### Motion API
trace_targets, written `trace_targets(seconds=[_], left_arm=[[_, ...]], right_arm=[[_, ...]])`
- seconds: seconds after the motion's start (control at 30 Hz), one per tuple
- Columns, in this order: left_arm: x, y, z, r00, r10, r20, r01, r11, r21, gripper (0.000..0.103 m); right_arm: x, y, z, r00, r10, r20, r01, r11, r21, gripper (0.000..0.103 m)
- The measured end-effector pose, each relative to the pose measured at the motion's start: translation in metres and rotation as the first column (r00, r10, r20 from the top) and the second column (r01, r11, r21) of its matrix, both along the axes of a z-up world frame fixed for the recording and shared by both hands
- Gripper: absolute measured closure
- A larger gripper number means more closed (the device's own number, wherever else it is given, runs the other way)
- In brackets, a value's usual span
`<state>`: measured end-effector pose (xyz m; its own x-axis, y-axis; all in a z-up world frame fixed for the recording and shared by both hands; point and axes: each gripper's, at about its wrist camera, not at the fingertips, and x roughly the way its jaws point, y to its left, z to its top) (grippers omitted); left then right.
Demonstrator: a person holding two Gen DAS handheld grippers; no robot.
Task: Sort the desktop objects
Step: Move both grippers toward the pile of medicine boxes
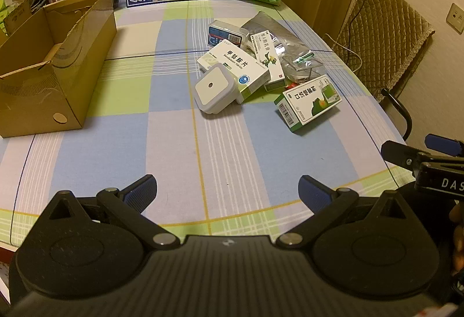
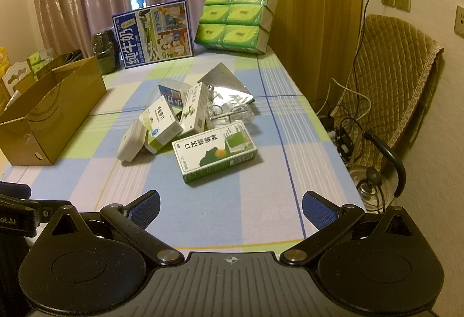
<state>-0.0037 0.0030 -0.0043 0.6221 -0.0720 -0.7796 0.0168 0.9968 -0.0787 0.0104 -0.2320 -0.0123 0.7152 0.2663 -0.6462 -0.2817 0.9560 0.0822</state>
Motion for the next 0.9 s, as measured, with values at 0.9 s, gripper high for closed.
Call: trace_targets(seconds=[0.9], left_arm=[[-0.0019,0.0018,0.0006,0.999,-0.043,0.013,0.043,0.999,-0.019,0.001]], right_arm=[[0.0002,-0.0011,-0.0028,1.000,0.005,-0.003,-0.005,1.000,0.001,0.002]])
